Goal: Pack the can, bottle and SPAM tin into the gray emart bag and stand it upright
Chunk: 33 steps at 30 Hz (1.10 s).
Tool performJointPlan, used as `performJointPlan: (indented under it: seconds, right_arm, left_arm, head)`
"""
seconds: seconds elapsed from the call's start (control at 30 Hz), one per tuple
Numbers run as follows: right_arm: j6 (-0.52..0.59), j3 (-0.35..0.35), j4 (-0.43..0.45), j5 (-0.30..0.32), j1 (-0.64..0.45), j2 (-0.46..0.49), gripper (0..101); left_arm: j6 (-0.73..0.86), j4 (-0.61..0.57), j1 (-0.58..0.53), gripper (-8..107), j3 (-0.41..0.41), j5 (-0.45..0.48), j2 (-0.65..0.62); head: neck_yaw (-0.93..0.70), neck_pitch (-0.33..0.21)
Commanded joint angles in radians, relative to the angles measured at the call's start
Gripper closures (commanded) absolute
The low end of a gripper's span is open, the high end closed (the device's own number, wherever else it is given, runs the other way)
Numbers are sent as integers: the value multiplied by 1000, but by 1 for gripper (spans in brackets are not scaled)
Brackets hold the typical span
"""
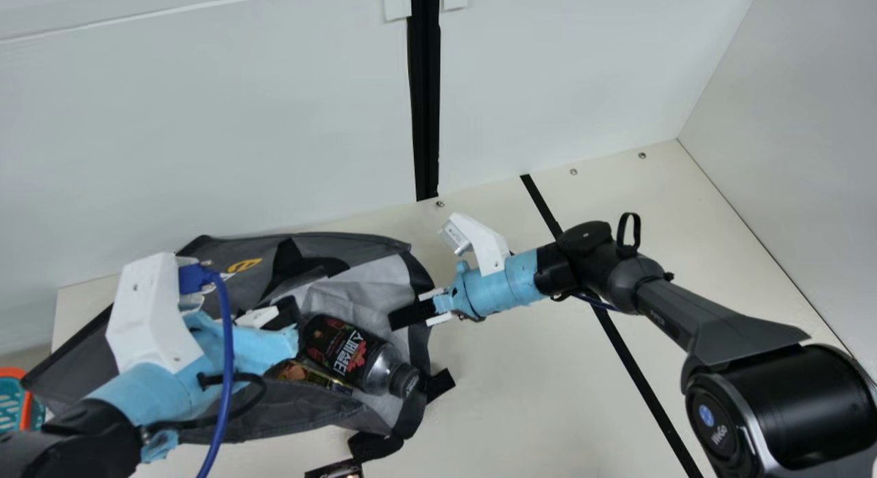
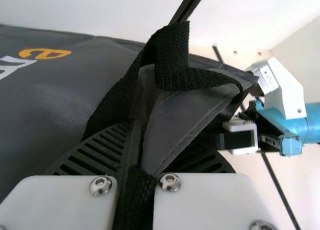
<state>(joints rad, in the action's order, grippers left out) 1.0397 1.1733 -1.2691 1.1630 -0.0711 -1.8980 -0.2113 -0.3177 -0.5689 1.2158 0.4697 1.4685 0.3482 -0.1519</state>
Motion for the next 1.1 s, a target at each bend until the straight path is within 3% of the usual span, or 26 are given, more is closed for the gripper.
performJointPlan:
  seconds: [0.0,0.1,0.63,1.07]
  right_arm:
    - [-8,-3,-13,26,-5,16,101]
    - [-23,-10,-22,56,-16,42,101]
    - [-68,-99,-126,57,43,188,101]
    - [-163,-112,-172,57,49,324,101]
  left_arm:
    - [5,-11,2,107,4,-9,-1]
    - [14,-25,3,107,10,-24,-3]
    - [-19,13,-9,107,88,-13,-14]
    - [-16,22,-13,107,186,85,-24]
  head:
    - [1,-23]
    - [1,-23]
    - [1,-23]
    - [1,-23]
